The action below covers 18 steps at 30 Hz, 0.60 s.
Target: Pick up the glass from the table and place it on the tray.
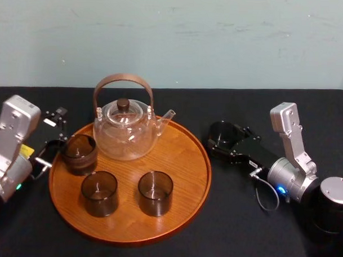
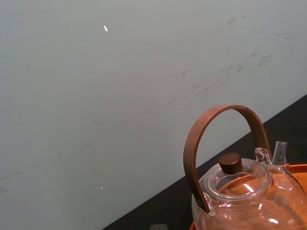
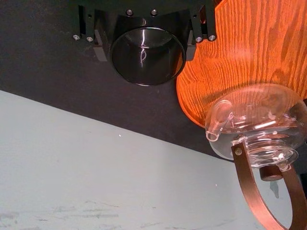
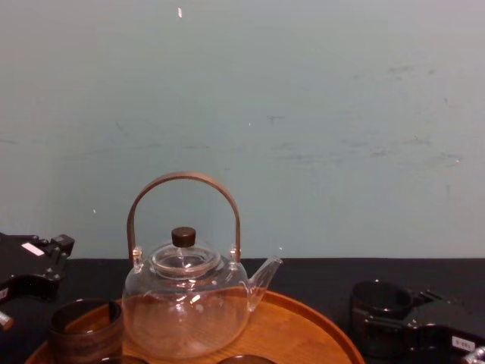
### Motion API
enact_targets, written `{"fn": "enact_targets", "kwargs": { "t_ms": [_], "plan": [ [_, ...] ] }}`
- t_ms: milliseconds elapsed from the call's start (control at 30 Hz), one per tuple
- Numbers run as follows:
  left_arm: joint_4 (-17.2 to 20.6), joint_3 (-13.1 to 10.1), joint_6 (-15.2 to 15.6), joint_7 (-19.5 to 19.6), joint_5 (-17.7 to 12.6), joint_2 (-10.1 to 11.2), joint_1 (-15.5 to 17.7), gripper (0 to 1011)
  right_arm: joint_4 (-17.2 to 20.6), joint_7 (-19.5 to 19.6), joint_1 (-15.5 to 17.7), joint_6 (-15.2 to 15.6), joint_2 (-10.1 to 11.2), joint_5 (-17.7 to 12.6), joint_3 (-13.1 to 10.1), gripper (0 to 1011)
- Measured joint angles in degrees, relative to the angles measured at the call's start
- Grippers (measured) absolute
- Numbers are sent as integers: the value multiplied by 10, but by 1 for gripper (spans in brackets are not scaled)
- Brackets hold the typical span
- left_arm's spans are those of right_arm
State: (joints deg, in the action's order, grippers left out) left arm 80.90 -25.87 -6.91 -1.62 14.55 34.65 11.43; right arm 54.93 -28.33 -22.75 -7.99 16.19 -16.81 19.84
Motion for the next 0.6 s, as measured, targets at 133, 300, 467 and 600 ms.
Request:
{"fn": "enact_targets", "kwargs": {
  "t_ms": [133, 300, 467, 600],
  "plan": [
    [0, 0, 0, 0, 0, 0, 0, 0, 0, 0, 0, 0, 0, 0, 0, 1002],
    [0, 0, 0, 0, 0, 0, 0, 0, 1, 0, 0, 0, 0, -1, 0, 954],
    [0, 0, 0, 0, 0, 0, 0, 0, 1, 0, 0, 0, 1, -1, 0, 902],
    [0, 0, 0, 0, 0, 0, 0, 0, 1, -1, 0, 0, 1, -1, 0, 902]
  ]
}}
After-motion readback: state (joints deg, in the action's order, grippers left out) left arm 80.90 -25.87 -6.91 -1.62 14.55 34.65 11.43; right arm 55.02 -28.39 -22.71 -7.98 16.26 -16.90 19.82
